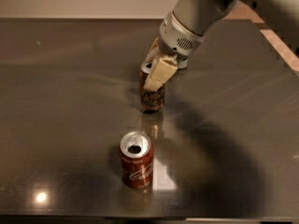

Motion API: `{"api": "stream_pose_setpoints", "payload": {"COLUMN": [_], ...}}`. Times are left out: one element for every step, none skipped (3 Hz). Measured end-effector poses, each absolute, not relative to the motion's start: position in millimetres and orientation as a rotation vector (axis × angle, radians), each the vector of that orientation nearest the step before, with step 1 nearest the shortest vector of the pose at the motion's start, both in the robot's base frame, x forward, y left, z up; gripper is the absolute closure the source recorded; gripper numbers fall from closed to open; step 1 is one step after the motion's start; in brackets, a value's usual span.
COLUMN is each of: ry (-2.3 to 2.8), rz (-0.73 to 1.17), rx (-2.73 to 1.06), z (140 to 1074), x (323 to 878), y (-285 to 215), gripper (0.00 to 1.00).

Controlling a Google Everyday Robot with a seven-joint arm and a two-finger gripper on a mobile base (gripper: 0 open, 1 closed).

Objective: Move orange can near coke can

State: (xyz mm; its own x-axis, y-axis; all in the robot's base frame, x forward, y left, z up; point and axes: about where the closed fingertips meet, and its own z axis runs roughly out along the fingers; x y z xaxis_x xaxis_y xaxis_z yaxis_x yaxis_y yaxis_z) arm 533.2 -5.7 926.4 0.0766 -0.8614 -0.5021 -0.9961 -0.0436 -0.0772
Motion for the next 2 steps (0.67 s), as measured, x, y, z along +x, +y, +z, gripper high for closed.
{"api": "stream_pose_setpoints", "payload": {"ry": [1.754, 1.648], "rz": [0.517, 0.569], "rx": [-2.065, -2.145], "z": [932.8, 934.4], "x": [497.8, 460.9], "y": [-21.3, -30.5], "gripper": [1.0, 1.0]}}
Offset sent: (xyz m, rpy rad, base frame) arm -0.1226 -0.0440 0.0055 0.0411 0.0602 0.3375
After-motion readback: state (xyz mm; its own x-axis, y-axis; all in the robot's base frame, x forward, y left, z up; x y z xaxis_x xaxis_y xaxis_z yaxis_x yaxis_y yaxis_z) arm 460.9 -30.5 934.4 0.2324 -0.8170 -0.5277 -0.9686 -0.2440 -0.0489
